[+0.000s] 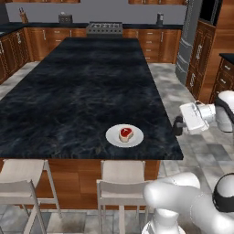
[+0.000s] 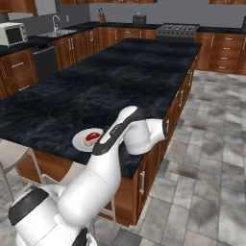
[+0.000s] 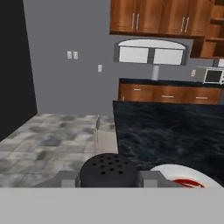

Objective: Retrieve the shaker from the cabinet and place it next the steak on a plate on the dining table.

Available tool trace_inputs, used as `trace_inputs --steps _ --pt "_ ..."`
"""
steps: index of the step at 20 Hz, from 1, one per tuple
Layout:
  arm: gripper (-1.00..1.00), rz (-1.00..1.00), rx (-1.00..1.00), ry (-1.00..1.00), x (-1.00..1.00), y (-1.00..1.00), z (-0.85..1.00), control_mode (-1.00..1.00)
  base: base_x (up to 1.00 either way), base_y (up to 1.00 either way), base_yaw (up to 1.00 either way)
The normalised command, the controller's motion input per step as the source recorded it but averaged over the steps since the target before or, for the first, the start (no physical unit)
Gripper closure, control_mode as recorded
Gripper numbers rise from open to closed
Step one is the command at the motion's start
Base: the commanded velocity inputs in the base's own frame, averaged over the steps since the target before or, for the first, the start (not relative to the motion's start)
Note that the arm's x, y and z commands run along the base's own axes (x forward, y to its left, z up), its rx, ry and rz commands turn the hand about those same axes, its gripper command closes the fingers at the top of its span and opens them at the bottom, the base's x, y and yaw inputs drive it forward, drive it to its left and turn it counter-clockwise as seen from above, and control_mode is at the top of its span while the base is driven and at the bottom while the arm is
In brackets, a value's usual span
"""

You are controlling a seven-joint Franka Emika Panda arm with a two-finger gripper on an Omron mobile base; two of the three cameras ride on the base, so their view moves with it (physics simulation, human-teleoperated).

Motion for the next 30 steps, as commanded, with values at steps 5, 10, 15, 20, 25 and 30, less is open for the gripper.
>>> trace_inputs --steps 5,10,15,20,25,30 --pt "1.00 0.00 0.00 0.00 0.42 0.00 -0.42 -1.00 0.00 0.00 0.00" --pt "1.00 0.08 0.00 0.00 0.31 0.09 -0.46 -1.00 0.00 0.00 0.00" --pt "1.00 0.10 0.00 0.00 0.33 0.14 -0.35 -1.00 0.00 0.00 0.00" --pt "1.00 0.09 0.03 0.00 0.39 0.03 -0.22 -1.00 0.00 0.00 0.00" --pt "1.00 0.08 0.08 0.00 0.41 0.00 -0.29 -1.00 0.00 0.00 0.00" --pt "1.00 0.06 0.01 -0.06 0.39 0.00 -0.24 -1.00 0.00 0.00 0.00"
